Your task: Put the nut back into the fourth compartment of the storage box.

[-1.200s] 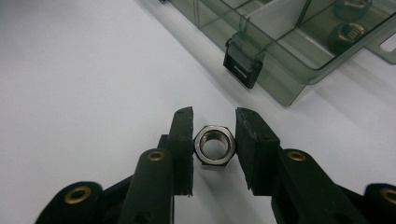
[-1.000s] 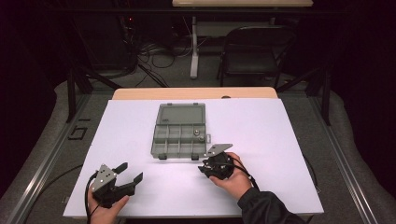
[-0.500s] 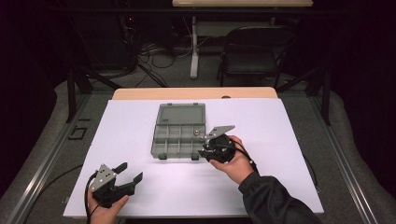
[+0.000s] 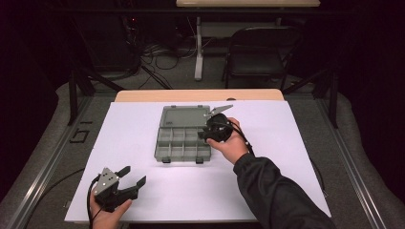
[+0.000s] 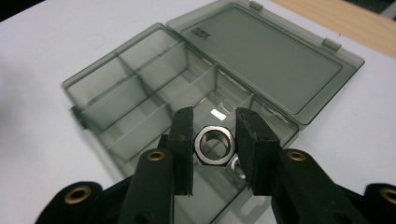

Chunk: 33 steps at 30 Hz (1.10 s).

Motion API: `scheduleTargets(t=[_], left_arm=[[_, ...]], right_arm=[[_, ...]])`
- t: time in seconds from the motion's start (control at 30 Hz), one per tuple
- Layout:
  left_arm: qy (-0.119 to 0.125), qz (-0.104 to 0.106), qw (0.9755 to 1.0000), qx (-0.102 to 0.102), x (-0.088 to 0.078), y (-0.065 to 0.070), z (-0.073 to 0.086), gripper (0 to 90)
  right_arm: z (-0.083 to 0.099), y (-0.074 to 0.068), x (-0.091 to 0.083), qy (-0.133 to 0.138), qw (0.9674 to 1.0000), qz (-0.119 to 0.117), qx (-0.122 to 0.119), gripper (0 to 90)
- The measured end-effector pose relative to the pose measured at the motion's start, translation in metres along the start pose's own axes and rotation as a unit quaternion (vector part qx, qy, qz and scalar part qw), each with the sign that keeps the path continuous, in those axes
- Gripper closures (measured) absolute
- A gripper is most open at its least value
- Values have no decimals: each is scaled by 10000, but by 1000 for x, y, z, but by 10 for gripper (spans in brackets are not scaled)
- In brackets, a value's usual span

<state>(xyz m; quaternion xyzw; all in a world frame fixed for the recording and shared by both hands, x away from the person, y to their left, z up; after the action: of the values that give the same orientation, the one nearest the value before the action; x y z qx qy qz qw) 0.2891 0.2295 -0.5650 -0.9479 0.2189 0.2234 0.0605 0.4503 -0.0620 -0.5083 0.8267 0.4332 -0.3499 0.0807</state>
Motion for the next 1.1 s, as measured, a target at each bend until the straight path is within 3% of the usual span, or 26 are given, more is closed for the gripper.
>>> scheduleTargets(t=[0.13, 0.17, 0.27, 0.3, 0.37, 0.63, 0.67, 0.8, 0.83, 0.87, 1.07, 1.1], left_arm=[[-30, -35, 10000, 6, -1, -1, 1, 274], [-8, -35, 10000, -41, -2, -2, 2, 274], [13, -49, 10000, -48, -3, -2, 2, 274], [5, -53, 10000, -50, -4, -3, 3, 274], [9, -72, 10000, -62, -6, -3, 3, 274], [28, -86, 9999, -57, -10, -3, 4, 274], [22, -88, 9999, -64, -10, -3, 5, 274], [6, -107, 9999, -46, -10, -3, 5, 274], [7, -111, 9999, -27, -11, -3, 5, 274], [6, -111, 9999, -23, -11, -3, 5, 274], [26, -101, 9999, -29, -10, -2, 4, 274], [32, -94, 9999, -25, -10, -2, 4, 274]], right_arm=[[2, 13, 17, -76, 9997, 191, 118, 680], [4, 18, 23, -196, 9993, 230, 197, 680], [5, 20, 34, -71, 9995, 233, 200, 680], [7, 21, 35, -363, 9989, 260, 175, 680], [9, 22, 42, -271, 9990, 326, 163, 680], [15, 24, 52, -431, 9982, 317, 268, 672], [14, 24, 53, -255, 9988, 293, 291, 650], [13, 24, 47, -417, 9981, 335, 290, 596], [12, 24, 46, -135, 9989, 339, 309, 577], [12, 25, 42, -191, 9987, 374, 299, 564], [13, 20, 26, 125, 9988, 434, 180, 516], [15, 18, 21, 30, 9989, 432, 157, 507]])
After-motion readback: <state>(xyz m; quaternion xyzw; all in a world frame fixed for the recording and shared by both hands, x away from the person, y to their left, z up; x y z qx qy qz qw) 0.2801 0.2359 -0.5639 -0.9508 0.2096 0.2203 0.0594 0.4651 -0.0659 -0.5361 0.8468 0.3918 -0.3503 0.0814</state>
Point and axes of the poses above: each handheld gripper's, and its own axes: x roughly forward along the jaws, z roughly out of its underside, y roughly to its right, the point moved 5 cm from there along x, roughly forward along the jaws, and after that the axes turned 8 degrees about -z, right-handed, at the moved point
